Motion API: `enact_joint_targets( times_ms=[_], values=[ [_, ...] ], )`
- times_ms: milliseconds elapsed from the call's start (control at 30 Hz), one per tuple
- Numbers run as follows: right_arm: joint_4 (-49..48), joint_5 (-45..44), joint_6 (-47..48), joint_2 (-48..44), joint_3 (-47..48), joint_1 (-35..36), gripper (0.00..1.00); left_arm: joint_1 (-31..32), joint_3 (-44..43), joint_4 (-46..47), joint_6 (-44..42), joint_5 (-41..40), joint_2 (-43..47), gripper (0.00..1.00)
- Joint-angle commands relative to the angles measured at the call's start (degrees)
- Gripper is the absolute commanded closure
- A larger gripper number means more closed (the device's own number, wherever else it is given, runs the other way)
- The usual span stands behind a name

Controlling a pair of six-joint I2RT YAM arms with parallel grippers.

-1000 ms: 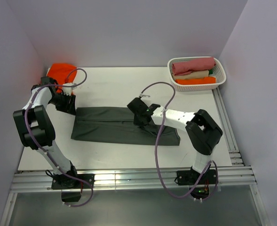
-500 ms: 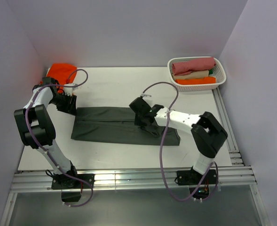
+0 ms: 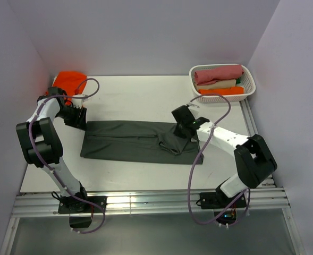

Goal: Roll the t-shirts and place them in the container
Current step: Fold the tshirt

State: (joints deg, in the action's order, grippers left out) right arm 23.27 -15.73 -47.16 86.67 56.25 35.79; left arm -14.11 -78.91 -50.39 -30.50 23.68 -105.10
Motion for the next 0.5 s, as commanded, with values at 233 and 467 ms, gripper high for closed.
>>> enact_joint_targets(
  times_ms=[233,467],
  values=[
    [-6.82,2.97,0.92,3.5,-11.24,-11.79,0.8,0.31,-2.82,0.73,2.11,2.24,-3.79,0.49],
    [-4.47,3.43,1.27,5.43,-8.44,-13.38,0.78,0.22,-6.86,2.23,5.8,2.6,-6.25,0.44]
  ],
)
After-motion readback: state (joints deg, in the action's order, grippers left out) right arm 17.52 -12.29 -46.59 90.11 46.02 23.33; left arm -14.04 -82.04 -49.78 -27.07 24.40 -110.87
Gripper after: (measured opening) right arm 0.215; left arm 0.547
